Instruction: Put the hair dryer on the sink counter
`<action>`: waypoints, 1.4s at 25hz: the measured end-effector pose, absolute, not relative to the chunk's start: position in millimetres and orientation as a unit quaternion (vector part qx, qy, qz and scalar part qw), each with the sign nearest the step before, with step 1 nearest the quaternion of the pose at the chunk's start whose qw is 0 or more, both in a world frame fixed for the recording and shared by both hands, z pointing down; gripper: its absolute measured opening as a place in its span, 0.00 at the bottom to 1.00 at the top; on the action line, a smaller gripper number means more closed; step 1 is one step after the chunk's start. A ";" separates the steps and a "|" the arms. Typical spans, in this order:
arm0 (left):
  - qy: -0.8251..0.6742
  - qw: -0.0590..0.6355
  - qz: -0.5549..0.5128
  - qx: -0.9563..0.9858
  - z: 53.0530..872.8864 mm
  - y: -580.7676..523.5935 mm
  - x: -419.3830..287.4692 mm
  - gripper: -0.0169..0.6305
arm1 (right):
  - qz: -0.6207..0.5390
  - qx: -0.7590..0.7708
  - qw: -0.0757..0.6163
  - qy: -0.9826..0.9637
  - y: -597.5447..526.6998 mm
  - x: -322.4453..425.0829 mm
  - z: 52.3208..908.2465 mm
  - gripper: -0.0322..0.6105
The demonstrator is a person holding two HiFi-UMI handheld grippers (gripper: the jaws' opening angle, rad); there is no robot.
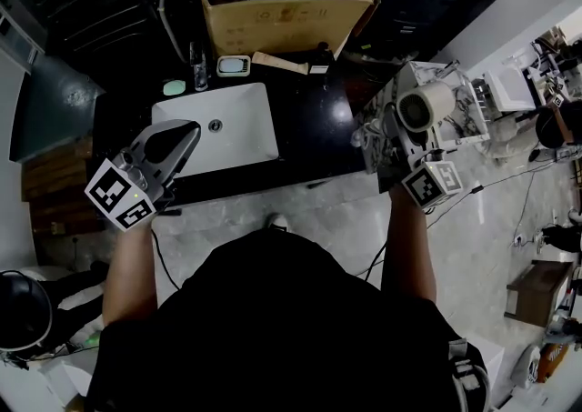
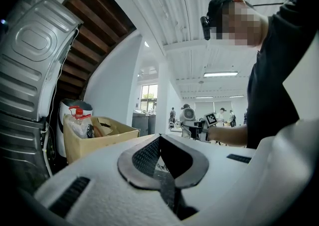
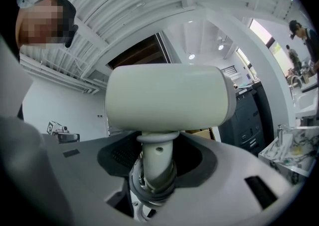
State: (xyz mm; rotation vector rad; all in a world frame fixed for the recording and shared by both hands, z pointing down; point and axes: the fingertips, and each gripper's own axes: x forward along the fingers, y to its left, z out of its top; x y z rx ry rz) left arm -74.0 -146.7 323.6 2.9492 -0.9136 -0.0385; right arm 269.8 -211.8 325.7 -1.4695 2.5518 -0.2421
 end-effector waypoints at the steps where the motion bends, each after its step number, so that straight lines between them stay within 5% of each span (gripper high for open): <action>1: -0.296 0.028 -0.012 0.955 324.1 -148.0 -71.7 0.05 | -0.084 -0.495 0.092 0.860 -213.6 272.1 327.9 0.36; 17: -0.304 0.032 0.023 0.952 341.9 -189.5 -7.6 0.05 | -0.130 -0.476 0.085 0.866 -273.6 318.5 370.9 0.35; 35: -0.321 0.043 -0.002 0.946 340.6 -199.9 -49.4 0.05 | -0.129 -0.469 0.075 0.871 -286.2 290.7 359.3 0.35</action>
